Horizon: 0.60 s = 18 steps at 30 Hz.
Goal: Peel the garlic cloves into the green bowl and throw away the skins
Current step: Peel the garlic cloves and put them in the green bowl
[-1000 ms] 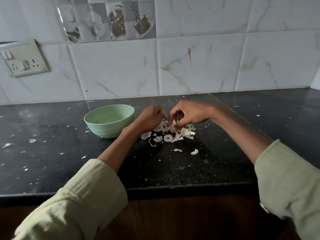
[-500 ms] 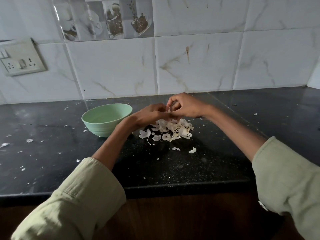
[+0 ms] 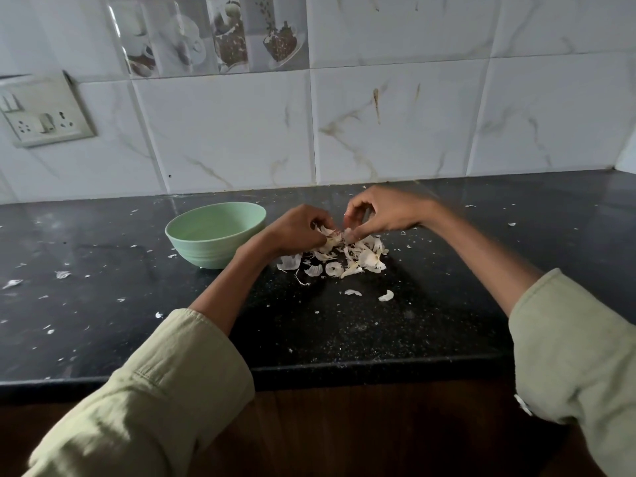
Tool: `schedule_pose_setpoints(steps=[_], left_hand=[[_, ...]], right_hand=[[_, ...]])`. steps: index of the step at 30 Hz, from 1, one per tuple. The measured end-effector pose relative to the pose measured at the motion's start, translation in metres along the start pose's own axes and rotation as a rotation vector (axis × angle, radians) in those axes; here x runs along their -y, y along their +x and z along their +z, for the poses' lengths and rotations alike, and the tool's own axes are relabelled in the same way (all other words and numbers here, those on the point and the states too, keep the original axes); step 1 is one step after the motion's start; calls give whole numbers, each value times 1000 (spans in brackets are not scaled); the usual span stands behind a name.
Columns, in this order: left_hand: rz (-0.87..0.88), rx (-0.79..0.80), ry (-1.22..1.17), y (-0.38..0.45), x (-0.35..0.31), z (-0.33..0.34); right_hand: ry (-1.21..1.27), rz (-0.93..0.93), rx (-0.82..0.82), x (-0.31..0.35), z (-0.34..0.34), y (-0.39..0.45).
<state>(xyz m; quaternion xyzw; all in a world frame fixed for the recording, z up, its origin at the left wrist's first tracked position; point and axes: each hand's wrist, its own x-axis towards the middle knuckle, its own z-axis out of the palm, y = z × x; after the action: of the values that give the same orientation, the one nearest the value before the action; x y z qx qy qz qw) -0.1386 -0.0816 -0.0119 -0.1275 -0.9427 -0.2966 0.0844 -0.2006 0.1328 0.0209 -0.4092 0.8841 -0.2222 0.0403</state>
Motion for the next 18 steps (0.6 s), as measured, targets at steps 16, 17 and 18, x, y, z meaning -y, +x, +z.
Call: schedule_pose_setpoints(steps=[16, 17, 18], left_hand=[[-114, -79, -184, 0, -5, -3], [-120, -80, -199, -1, -5, -3], [-127, -88, -206, -2, -4, -4]], right_hand=[[-68, -33, -28, 1, 14, 10], [-66, -40, -44, 0, 10, 8], [-59, -47, -48, -1, 5, 7]])
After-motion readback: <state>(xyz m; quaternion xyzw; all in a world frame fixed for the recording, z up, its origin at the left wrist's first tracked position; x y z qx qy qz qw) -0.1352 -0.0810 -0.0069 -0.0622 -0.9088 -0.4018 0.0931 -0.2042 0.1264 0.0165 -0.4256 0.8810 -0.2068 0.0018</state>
